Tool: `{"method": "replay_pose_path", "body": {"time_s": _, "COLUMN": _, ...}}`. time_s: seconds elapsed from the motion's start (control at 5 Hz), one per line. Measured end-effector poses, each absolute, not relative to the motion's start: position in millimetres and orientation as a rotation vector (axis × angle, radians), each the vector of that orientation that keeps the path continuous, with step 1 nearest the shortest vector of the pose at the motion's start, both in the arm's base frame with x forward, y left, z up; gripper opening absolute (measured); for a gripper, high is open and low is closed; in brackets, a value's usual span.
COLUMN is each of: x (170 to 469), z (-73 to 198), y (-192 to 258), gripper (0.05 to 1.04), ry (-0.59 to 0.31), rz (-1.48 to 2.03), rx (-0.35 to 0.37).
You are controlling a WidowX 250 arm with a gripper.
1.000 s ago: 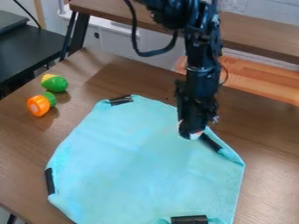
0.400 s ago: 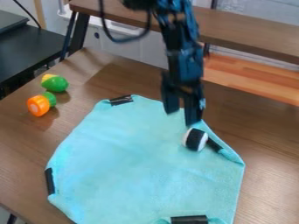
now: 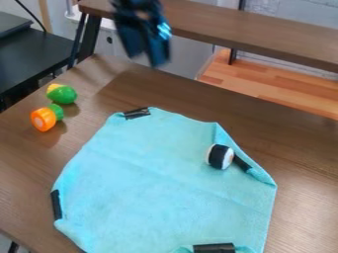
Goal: Put the sushi toy on the top right edge of the cloth
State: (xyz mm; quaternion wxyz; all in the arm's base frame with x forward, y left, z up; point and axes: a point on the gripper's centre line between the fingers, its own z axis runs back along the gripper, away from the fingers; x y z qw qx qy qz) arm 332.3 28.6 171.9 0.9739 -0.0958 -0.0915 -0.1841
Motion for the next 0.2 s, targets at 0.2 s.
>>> {"method": "replay_pose_path", "body": {"time_s": 0.2, "x": 293.2, "z": 189.7, "y": 62.4, "gripper": 1.001, "ry": -0.128, "rz": -0.262, "rx": -0.043}}
